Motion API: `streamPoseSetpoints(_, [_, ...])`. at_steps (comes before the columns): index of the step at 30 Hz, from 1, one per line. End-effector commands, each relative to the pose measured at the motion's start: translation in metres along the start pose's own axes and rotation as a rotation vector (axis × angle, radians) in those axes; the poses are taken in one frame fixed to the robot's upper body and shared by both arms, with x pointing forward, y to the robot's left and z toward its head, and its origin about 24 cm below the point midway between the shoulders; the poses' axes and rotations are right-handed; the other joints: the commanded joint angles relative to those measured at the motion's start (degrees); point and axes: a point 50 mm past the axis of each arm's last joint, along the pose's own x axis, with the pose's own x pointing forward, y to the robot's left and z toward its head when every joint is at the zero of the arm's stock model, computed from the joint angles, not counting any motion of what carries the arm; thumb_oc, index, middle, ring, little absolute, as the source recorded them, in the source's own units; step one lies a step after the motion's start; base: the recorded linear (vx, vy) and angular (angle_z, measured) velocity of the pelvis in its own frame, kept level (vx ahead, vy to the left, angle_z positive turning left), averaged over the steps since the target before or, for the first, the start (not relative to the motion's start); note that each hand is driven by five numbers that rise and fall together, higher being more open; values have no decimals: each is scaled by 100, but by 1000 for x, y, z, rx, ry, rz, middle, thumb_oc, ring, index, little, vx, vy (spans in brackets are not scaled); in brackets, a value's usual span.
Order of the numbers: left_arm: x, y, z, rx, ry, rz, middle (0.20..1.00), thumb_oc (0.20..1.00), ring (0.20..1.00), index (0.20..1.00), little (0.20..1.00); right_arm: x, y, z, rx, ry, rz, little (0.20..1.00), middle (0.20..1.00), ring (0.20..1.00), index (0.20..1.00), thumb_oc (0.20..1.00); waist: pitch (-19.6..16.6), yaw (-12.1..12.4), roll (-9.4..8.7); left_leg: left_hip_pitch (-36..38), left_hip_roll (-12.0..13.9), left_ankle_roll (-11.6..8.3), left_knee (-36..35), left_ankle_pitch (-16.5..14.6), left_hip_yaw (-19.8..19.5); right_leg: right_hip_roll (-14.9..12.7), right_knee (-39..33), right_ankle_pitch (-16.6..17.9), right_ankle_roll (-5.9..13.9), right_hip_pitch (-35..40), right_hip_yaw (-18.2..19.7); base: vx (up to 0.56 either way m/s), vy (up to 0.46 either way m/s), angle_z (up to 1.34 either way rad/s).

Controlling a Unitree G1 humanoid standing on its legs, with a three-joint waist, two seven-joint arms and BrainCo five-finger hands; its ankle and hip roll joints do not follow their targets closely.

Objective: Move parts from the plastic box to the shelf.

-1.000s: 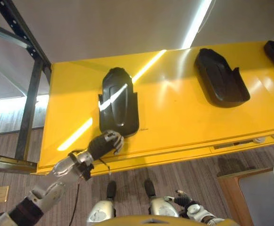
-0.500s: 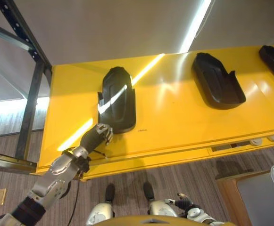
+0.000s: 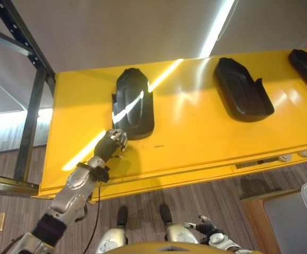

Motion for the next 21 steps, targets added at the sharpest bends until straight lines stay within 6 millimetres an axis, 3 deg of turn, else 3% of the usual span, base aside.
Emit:
streamPoseSetpoints(1, [5,-13,45,66,-183,-129,200,200,200,200,200,-6,28,-2,33,13,64,1000,1000,1000,1000,1000,-285,-3,-215,115,28,95,6,-542,-30,-266,311,-524,202,-21,-223,55,-19,2])
streamPoseSetpoints(3, [1,-16,49,78,-192,-149,200,200,200,200,200,-6,29,-2,36,14,69,1000,1000,1000,1000,1000,-342,9,-217,167,37,95,2,-566,-50,-256,319,-555,197,39,-244,57,-28,6])
streamPoseSetpoints(7, [-25,-16,58,121,-169,-206,200,200,200,200,200,-5,29,2,58,6,82,1000,1000,1000,1000,1000,-551,137,-230,337,93,74,18,-641,-146,-222,385,-679,166,234,-332,53,-39,13])
streamPoseSetpoints(11, [-65,2,56,136,58,-261,200,200,200,200,200,-2,21,13,25,-41,95,1000,1000,1000,1000,1000,-740,299,-193,494,145,20,43,-676,-244,-163,402,-762,130,446,-409,34,-42,17])
streamPoseSetpoints(12, [-65,2,56,137,59,-260,200,200,200,200,200,-2,21,13,24,-42,96,1000,1000,1000,1000,1000,-741,292,-197,498,145,20,43,-677,-245,-163,402,-763,129,450,-409,6,-44,14])
streamPoseSetpoints(13, [-80,8,42,72,176,-264,200,200,200,200,200,0,19,19,-14,-62,106,1000,1000,1000,1000,1000,-780,358,-177,531,157,-5,56,-673,-309,-134,395,-797,111,520,-451,1,-26,10])
streamPoseSetpoints(16, [-95,12,30,41,295,-285,200,200,200,200,200,0,17,21,-51,-70,113,1000,1000,1000,1000,1000,-811,406,-158,555,173,-26,68,-669,-347,-113,383,-819,98,582,-480,-6,-35,10])
streamPoseSetpoints(17, [-114,16,4,-114,402,-243,200,200,200,200,200,2,18,29,-98,-94,124,1000,1000,1000,1000,1000,-818,462,-154,570,190,-38,78,-661,-377,-93,373,-846,82,623,-497,-21,-43,10])
streamPoseSetpoints(18, [-124,20,-11,-172,439,-200,485,485,485,485,485,2,17,32,-108,-103,126,1000,1000,1000,1000,1000,-812,474,-146,581,193,-41,86,-661,-395,-87,379,-859,75,637,-506,-24,-41,-1])
streamPoseSetpoints(19, [-134,22,-24,-216,498,-180,699,699,699,699,699,2,16,34,-113,-114,124,1000,1000,1000,1000,1000,-797,494,-133,584,197,-47,99,-659,-408,-81,381,-874,68,657,-517,-12,-21,3])
streamPoseSetpoints(20, [-146,24,-37,-253,553,-145,1000,1000,1000,1000,1000,3,15,37,-125,-129,120,1000,1000,1000,1000,1000,-785,510,-112,589,196,-49,109,-656,-420,-79,386,-880,62,672,-521,-48,-9,3])
streamPoseSetpoints(21, [-173,29,-60,-298,684,-82,1000,1000,1000,1000,1000,3,13,41,-150,-144,119,1000,1000,1000,1000,1000,-766,522,-75,541,185,-52,156,-621,-429,-82,404,-853,62,646,-529,-61,-9,8])
